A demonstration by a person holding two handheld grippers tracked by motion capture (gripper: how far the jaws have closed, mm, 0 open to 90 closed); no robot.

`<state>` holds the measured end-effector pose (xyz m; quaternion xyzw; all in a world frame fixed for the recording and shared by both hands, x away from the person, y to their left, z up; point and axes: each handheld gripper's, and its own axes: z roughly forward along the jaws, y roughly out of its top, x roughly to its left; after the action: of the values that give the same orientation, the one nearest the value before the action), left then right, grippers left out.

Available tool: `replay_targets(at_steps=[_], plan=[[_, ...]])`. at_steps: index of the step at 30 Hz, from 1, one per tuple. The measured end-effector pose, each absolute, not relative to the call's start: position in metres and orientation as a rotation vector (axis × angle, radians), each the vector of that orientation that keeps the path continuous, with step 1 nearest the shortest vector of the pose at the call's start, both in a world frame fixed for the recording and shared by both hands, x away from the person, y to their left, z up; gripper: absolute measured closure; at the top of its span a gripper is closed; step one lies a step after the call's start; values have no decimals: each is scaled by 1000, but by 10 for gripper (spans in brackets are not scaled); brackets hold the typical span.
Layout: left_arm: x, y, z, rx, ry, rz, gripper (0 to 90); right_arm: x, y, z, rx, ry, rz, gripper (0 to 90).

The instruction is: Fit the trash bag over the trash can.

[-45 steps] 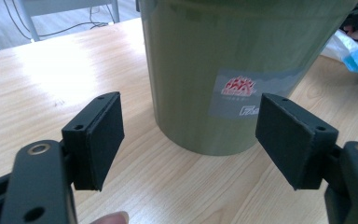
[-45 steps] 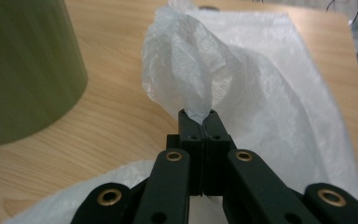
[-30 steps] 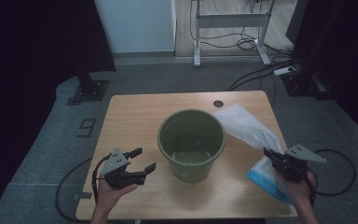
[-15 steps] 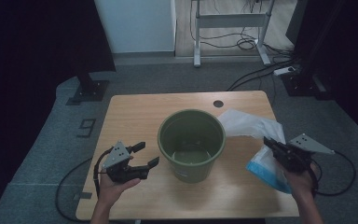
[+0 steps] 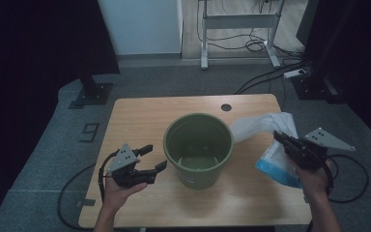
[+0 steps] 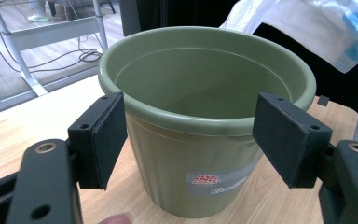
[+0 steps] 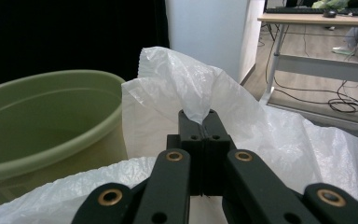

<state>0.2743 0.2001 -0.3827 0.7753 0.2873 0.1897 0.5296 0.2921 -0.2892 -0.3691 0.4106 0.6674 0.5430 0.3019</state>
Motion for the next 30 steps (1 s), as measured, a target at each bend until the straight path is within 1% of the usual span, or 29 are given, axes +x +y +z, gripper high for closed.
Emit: replay_targets(at_steps=[20,30], plan=[[279,182,-374,1872,647,439,262,284,-274,-321,973,1757,1511,888],[282,166,-370,1891,614,423,262,281,-267,-294,914,1743,1532,888]])
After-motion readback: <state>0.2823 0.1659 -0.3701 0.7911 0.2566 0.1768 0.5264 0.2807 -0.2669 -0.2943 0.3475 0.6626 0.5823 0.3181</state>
